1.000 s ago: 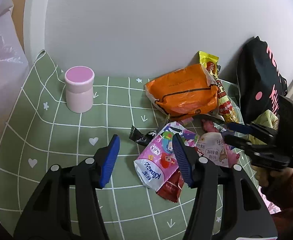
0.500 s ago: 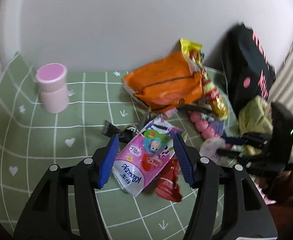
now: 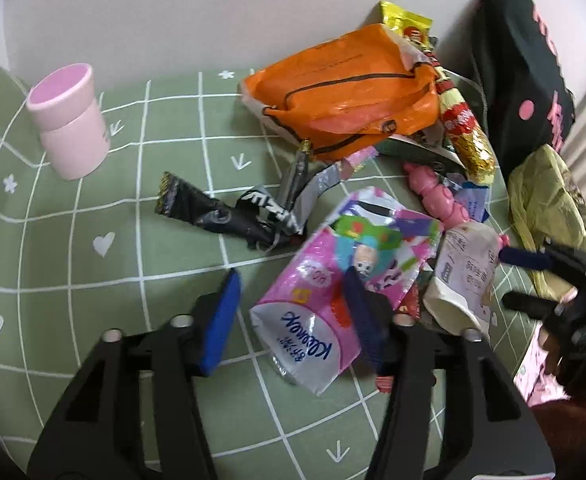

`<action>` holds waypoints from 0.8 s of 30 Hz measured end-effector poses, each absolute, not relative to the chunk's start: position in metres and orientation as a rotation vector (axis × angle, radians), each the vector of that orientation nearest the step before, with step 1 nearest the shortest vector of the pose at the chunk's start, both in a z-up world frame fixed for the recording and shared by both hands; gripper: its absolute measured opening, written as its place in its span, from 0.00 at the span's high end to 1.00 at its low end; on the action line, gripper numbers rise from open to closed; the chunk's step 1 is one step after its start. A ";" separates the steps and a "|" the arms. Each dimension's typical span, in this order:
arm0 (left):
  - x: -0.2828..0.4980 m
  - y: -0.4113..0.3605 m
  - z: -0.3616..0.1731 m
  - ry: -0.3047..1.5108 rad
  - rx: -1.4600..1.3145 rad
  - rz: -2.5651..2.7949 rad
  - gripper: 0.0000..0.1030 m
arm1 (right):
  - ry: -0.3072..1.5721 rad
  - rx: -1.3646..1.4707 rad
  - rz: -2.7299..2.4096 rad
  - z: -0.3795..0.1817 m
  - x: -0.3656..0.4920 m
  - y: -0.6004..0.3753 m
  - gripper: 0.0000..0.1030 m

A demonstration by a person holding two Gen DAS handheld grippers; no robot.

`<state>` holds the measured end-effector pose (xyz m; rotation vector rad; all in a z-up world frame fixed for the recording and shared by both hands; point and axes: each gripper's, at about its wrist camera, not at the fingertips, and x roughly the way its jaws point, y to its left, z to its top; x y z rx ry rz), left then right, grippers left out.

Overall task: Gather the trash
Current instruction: 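Return both tools to the pile and close the left tool on the pink candy bag, then lift the pink candy bag with the left tool while the right tool grasps the white paper cup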

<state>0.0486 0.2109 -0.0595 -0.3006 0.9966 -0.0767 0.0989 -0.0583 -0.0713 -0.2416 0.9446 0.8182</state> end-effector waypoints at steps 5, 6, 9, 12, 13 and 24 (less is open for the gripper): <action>0.044 0.214 -0.058 1.000 -0.308 -0.044 0.89 | 0.898 -0.168 0.763 -0.064 0.098 -0.065 0.52; 0.044 0.214 -0.056 0.992 -0.301 -0.038 0.90 | 0.899 -0.168 0.759 -0.064 0.098 -0.069 0.52; 0.043 0.216 -0.049 0.965 -0.308 -0.028 0.92 | 0.937 -0.144 0.752 -0.068 0.099 -0.079 0.52; 0.040 0.221 -0.038 0.913 -0.328 -0.019 0.92 | 0.987 -0.061 0.751 -0.075 0.100 -0.092 0.52; 0.040 0.222 -0.036 0.902 -0.336 -0.016 0.92 | 1.004 -0.034 0.756 -0.079 0.101 -0.093 0.52; 0.040 0.231 -0.036 0.891 -0.402 -0.018 0.92 | 1.070 0.142 0.834 -0.102 0.131 -0.059 0.51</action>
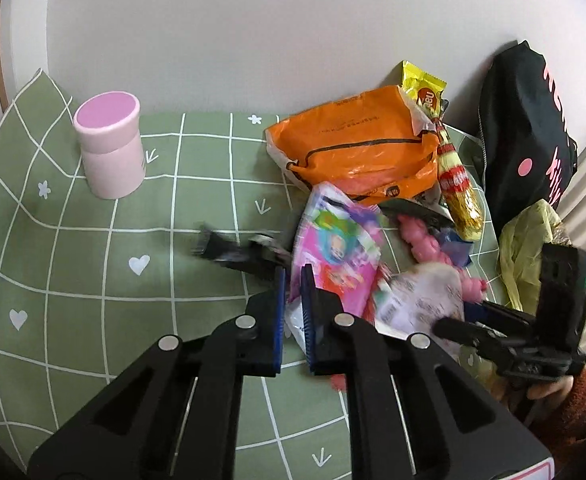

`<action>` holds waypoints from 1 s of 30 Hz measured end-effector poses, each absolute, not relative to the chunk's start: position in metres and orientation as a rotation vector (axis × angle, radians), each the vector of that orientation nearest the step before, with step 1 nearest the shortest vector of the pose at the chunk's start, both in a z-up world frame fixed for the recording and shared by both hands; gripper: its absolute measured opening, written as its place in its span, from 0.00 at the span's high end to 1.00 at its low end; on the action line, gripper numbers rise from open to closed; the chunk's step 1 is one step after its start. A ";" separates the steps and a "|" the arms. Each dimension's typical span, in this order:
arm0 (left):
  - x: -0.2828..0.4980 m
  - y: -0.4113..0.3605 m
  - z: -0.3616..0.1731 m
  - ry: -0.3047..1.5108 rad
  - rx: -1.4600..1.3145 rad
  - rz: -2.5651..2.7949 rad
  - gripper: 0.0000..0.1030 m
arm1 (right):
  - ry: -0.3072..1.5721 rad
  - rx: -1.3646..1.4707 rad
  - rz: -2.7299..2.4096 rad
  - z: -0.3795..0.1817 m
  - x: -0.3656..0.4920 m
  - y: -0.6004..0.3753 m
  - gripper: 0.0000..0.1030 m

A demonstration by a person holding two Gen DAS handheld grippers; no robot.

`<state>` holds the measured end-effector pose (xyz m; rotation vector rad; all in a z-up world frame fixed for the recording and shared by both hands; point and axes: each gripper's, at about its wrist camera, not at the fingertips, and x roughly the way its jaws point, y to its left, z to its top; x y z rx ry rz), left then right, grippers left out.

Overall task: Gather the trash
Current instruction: 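Lift the pink candy bag with the left tool while the right tool grasps the white paper cup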

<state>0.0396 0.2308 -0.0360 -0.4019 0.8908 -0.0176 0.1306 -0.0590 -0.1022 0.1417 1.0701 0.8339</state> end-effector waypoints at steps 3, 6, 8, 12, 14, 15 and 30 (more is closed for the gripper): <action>0.037 0.230 -0.036 0.892 -0.396 -0.017 0.92 | 1.080 0.158 0.833 -0.100 0.139 -0.055 0.53; 0.034 0.230 -0.033 0.887 -0.396 -0.015 0.92 | 1.038 0.133 0.839 -0.086 0.138 -0.055 0.65; 0.032 0.231 -0.030 0.878 -0.401 -0.013 0.92 | 0.992 0.067 0.834 -0.071 0.135 -0.051 0.74; 0.030 0.232 -0.023 0.853 -0.405 -0.014 0.93 | 0.903 -0.075 0.789 -0.041 0.129 -0.051 0.88; 0.030 0.232 -0.022 0.842 -0.407 -0.022 0.93 | 0.876 -0.105 0.778 -0.031 0.128 -0.055 0.88; 0.031 0.232 -0.022 0.843 -0.415 -0.027 0.93 | 0.866 -0.113 0.773 -0.026 0.128 -0.060 0.89; 0.061 0.217 -0.041 0.917 -0.440 -0.042 0.97 | 0.847 -0.138 0.712 -0.019 0.113 -0.076 0.91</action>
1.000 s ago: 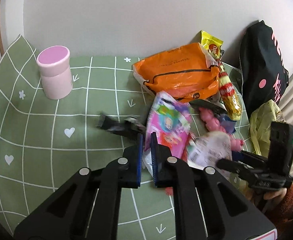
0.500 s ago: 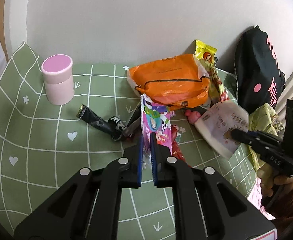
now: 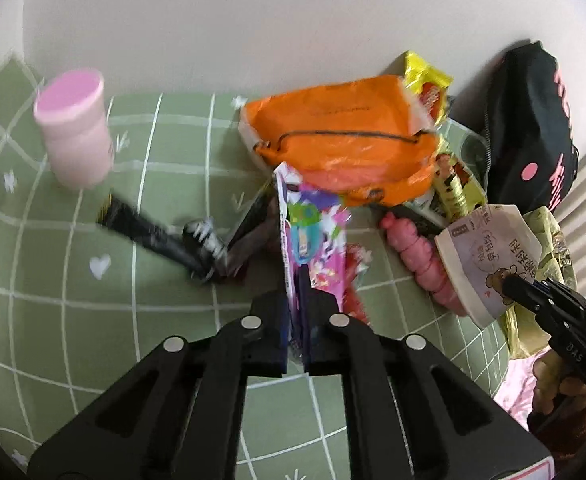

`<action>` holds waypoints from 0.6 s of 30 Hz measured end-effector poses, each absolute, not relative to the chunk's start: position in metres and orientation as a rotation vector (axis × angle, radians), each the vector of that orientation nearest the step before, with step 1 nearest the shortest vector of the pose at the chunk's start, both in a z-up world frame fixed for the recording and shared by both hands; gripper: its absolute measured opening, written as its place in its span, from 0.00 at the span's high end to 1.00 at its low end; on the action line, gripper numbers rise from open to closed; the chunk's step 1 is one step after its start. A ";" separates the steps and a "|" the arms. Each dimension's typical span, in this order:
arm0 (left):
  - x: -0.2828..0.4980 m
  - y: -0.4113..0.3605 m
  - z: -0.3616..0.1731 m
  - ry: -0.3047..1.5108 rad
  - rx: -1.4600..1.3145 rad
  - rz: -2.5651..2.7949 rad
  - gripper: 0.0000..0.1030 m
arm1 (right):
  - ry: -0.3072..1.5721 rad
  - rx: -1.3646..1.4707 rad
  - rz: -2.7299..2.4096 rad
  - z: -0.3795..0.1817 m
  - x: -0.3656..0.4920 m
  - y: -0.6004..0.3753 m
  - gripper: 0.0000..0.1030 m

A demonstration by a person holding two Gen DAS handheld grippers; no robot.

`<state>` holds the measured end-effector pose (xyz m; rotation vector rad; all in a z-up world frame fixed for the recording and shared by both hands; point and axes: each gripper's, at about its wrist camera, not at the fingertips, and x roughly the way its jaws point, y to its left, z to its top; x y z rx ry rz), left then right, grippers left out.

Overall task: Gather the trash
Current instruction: 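Lift the pink candy bag with the left tool while the right tool grasps the white paper cup, then carry the pink candy bag and white paper cup over the bin and release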

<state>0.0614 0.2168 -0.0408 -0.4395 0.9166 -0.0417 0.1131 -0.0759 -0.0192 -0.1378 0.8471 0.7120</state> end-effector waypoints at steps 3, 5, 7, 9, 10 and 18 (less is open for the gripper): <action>0.061 0.211 -0.017 0.851 -0.403 -0.054 0.98 | 0.815 -0.132 0.708 -0.006 0.110 -0.080 0.91; 0.060 0.208 0.003 0.801 -0.396 -0.069 0.98 | 0.780 -0.127 0.703 0.006 0.109 -0.083 0.91; 0.060 0.203 0.026 0.739 -0.380 -0.099 0.98 | 0.735 -0.122 0.700 0.022 0.109 -0.086 0.91; 0.060 0.195 0.048 0.682 -0.359 -0.132 0.98 | 0.694 -0.124 0.695 0.035 0.108 -0.090 0.91; 0.061 0.193 0.055 0.667 -0.353 -0.144 0.98 | 0.671 -0.129 0.687 0.042 0.107 -0.092 0.91; 0.084 0.154 0.099 0.589 -0.292 -0.292 0.98 | 0.558 -0.142 0.554 0.082 0.103 -0.140 0.91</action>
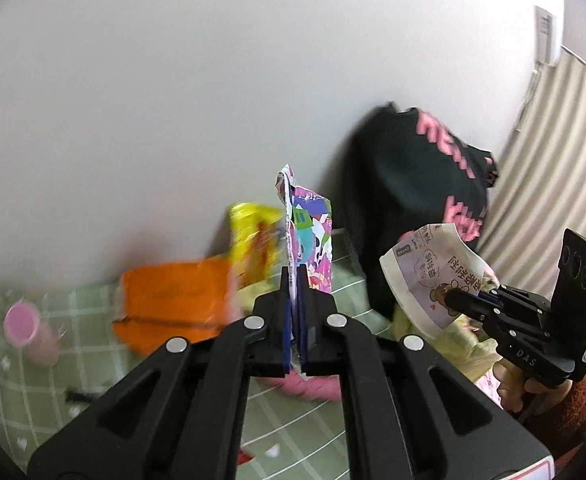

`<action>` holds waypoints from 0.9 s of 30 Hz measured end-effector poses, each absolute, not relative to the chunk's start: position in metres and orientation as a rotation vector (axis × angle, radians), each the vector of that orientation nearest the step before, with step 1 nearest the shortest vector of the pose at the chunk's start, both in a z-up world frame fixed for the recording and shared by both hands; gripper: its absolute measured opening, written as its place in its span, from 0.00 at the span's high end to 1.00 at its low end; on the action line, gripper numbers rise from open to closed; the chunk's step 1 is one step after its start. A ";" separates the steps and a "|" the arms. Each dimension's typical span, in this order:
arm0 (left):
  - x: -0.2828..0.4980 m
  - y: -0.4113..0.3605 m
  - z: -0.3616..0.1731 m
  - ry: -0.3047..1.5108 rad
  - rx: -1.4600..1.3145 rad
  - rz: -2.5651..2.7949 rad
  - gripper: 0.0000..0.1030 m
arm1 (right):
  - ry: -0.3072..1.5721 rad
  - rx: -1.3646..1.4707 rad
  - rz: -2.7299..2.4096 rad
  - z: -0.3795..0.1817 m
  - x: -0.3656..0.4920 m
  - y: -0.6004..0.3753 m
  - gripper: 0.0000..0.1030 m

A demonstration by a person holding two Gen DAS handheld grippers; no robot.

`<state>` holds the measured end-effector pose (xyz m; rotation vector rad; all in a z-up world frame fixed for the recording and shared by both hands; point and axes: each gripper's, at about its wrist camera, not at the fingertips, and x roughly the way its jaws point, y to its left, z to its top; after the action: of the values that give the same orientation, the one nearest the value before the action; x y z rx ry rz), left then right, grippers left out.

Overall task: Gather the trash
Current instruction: 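Carry the pink candy bag and white paper cup over the bin and release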

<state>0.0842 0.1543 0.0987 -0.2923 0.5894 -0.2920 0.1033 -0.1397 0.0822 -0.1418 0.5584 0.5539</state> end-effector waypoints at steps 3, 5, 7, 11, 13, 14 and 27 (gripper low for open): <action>0.099 0.126 0.114 0.568 -0.268 -0.372 0.98 | 0.526 -0.132 0.479 0.096 0.101 -0.170 0.91; 0.110 0.100 0.125 0.554 -0.238 -0.441 0.98 | 0.506 -0.125 0.425 0.104 0.098 -0.191 0.91; 0.118 0.074 0.135 0.543 -0.196 -0.503 0.98 | 0.486 -0.120 0.357 0.113 0.094 -0.216 0.91; 0.134 0.013 0.144 0.537 -0.099 -0.625 0.97 | 0.465 -0.087 0.214 0.126 0.084 -0.271 0.91; 0.144 -0.019 0.142 0.560 -0.061 -0.686 0.97 | 0.462 -0.072 0.160 0.130 0.079 -0.291 0.91; 0.148 -0.031 0.140 0.574 -0.049 -0.711 0.97 | 0.463 -0.065 0.137 0.129 0.075 -0.300 0.91; 0.182 -0.164 0.073 0.854 0.071 -0.876 0.97 | 0.608 0.040 0.087 0.079 0.085 -0.344 0.91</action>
<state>0.1818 -0.1638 0.0734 0.0707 0.8542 -0.8760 0.0846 -0.3441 0.0794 0.0395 0.6078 0.0867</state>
